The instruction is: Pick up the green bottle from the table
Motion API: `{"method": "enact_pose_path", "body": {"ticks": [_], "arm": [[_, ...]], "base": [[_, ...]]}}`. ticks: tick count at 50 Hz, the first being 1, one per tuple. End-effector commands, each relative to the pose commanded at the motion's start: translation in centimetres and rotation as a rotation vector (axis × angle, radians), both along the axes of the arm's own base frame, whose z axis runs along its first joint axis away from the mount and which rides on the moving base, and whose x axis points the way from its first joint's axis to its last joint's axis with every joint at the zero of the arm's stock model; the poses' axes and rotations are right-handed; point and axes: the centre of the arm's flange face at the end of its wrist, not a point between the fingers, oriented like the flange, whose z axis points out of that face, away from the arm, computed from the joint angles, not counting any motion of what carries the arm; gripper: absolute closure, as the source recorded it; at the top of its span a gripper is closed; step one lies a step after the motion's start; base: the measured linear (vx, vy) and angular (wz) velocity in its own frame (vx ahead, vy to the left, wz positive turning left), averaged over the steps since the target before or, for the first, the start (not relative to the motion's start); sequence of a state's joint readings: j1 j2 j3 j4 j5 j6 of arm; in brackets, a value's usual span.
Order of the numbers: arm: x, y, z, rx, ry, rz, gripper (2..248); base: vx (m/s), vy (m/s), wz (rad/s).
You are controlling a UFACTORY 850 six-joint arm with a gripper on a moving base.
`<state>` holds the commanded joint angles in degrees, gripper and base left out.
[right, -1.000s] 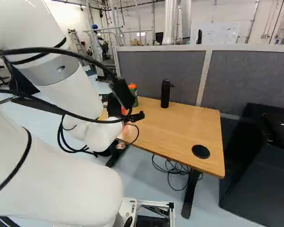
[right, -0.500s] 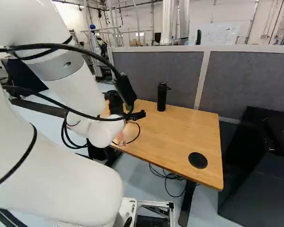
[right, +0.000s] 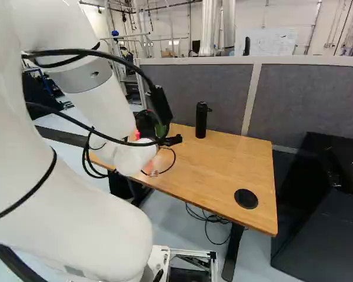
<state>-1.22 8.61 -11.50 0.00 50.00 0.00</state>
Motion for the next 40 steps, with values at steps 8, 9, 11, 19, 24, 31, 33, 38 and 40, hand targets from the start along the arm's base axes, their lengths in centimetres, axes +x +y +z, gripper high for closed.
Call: {"method": "enact_pose_path", "body": {"ticks": [8,9,11,19,24,31,33,38,40], "arm": [[1.3,-0.2,0.1,-0.003,0.003,0.001,3],[1.5,-0.2,0.1,-0.003,0.003,0.002,3],[1.8,-0.3,0.1,-0.004,0.003,0.003,3],[3.3,-0.5,0.2,-0.010,0.005,0.008,3],[4.3,-0.8,0.2,-0.013,0.006,0.010,3],[5.7,-1.1,0.3,-0.018,0.006,0.013,3],[6.1,-1.2,0.3,-0.019,0.005,0.013,3],[7.1,-1.5,0.3,-0.024,0.005,0.019,3],[7.5,-1.6,0.3,-0.027,0.005,0.024,3]], "base": [[0.000,0.000,0.000],[0.000,0.000,0.000],[0.000,0.000,0.000],[0.000,0.000,0.000],[0.000,0.000,0.000],[0.000,0.000,0.000],[0.000,0.000,0.000],[0.000,0.000,0.000],[0.000,0.000,0.000]]}}
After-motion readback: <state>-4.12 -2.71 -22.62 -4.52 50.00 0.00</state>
